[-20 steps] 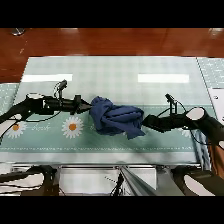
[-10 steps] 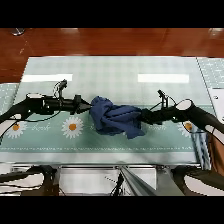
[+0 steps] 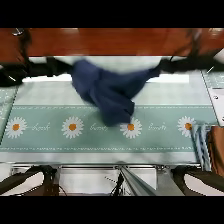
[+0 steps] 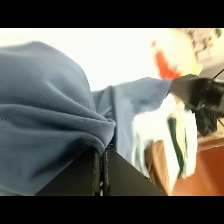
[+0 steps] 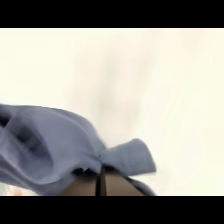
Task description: Fold the shirts.
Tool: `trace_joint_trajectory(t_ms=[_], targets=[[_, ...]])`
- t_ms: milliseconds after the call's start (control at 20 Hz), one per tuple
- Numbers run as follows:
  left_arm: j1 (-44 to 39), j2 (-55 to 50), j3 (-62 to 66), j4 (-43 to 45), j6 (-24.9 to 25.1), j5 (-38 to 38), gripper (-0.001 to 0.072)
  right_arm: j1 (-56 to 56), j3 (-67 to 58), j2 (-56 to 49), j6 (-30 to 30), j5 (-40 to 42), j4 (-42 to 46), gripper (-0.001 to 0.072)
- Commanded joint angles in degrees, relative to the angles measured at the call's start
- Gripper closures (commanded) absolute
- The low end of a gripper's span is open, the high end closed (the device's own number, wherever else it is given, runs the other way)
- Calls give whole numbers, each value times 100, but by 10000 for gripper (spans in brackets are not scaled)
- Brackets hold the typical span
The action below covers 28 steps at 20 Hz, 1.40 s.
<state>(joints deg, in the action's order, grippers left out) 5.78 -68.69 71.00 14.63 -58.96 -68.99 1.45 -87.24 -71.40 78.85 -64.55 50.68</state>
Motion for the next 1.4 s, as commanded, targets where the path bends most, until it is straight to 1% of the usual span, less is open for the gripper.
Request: trace_joint_trajectory(t_ms=[0,50,100,200,250,300,400,550,650,750,900,950,1000,1100,1150,1250,1350], targets=[[57,424,2299,461,-573,-339,692,-15,-3091,81,264,-778,245,693],[57,525,2929,905,-837,-468,691,17,-3716,120,278,-951,238,693],[63,625,3394,1325,-1062,-584,692,20,-4022,313,275,-979,219,693],[61,925,4210,2275,-1421,-905,691,15,-3901,951,184,-999,273,692],[61,1108,4406,2573,-1504,-1069,692,15,-3740,1305,136,-1038,378,692],[61,1335,4450,2782,-1552,-1209,691,15,-3571,1628,94,-1097,463,692],[61,1742,4323,2911,-1698,-1491,691,15,-3108,2243,96,-1196,678,692],[61,2188,3849,2914,-1753,-2092,691,15,-2452,2916,186,-1508,907,692],[61,2518,3187,2916,-1888,-2151,691,15,-2092,3209,356,-1875,1226,692],[61,2804,2277,2916,-1888,-2175,691,15,-1611,3412,514,-1967,1436,692],[52,3018,573,2911,-1727,-2127,690,15,-662,3453,577,-2105,1373,692],[-9,3016,15,2907,-1714,-1956,690,15,-199,3447,577,-1967,1377,692],[-146,3003,-595,2907,-1620,-1556,690,15,258,3412,577,-1757,1379,692],[-584,2876,-1674,2909,-1499,-369,690,15,1134,3132,573,-1182,1373,692],[-868,2717,-2122,2911,-1495,339,690,15,1414,2887,551,-885,1375,692],[-1429,2199,-2677,2909,-1504,1751,690,15,1587,2122,522,-306,1373,692],[-1834,1429,-2767,2900,-1506,2791,690,15,1460,1202,511,264,1252,692]])
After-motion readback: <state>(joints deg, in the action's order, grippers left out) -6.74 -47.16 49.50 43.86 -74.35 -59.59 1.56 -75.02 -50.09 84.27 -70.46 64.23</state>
